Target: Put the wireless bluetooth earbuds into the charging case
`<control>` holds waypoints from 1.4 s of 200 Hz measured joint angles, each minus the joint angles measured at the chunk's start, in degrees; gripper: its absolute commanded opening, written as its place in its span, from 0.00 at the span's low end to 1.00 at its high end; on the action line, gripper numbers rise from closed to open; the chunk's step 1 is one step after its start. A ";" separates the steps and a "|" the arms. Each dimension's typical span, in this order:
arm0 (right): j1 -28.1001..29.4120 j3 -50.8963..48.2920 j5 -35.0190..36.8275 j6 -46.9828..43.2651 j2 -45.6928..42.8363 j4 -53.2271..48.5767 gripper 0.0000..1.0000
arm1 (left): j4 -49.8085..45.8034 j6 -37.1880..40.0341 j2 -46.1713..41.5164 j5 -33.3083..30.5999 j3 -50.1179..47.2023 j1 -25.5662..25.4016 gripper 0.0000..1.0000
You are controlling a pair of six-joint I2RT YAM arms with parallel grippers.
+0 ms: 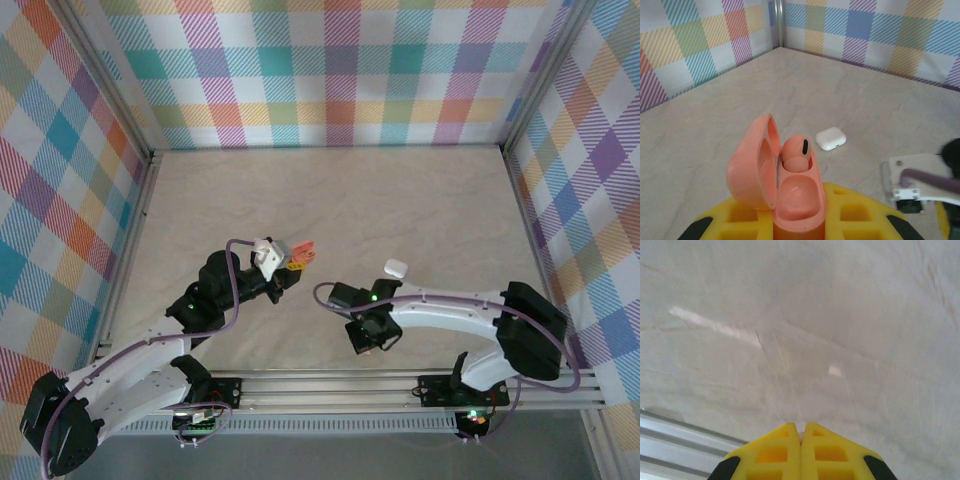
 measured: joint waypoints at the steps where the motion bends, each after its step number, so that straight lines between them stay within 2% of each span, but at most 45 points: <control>1: -0.15 0.11 0.00 -0.28 0.20 0.02 0.05 | -0.02 0.00 -0.09 -0.02 0.00 0.00 0.00; 49: -11.91 9.35 -1.79 -17.27 16.00 0.55 0.10 | -2.56 0.63 -4.66 -1.77 -0.48 0.00 0.00; 63: -14.10 12.39 -2.60 -21.68 18.56 -0.48 0.16 | -3.67 1.01 -6.36 -2.54 -0.98 0.00 0.00; 76: -15.76 15.19 -3.10 -24.83 20.79 -1.66 0.31 | -4.68 1.27 -7.78 -3.32 -1.44 0.04 0.00; 84: -16.46 16.44 -3.04 -26.60 21.75 -2.34 0.37 | -5.09 1.29 -8.59 -3.85 -1.79 0.09 0.00; 120: -18.12 19.39 -1.09 -26.93 21.88 -0.92 0.44 | -6.58 1.73 -11.06 -5.77 -2.21 0.11 0.00; 133: -18.34 19.39 -0.83 -23.71 19.98 -0.90 0.45 | -7.08 1.97 -11.06 -5.77 -2.21 0.11 0.00; 154: -18.51 17.07 -0.92 -13.40 12.55 0.35 0.45 | -7.80 2.54 -10.12 -5.57 -2.21 0.11 0.00; 185: -18.10 1.66 -3.28 8.44 -6.47 6.12 0.45 | -7.52 2.58 -7.32 -4.42 -2.21 0.11 0.00; 207: -16.26 -8.39 -3.19 22.77 -14.47 8.59 0.45 | -7.32 2.56 -5.18 -2.93 -2.21 0.11 0.00; 236: -13.09 -12.79 -2.10 36.41 -15.65 10.47 0.46 | -7.19 2.58 -3.26 -1.18 -2.10 0.11 0.00; 280: -11.19 -12.79 -1.18 48.09 -10.71 16.04 0.42 | -6.62 2.56 -2.89 0.59 -1.84 0.11 0.00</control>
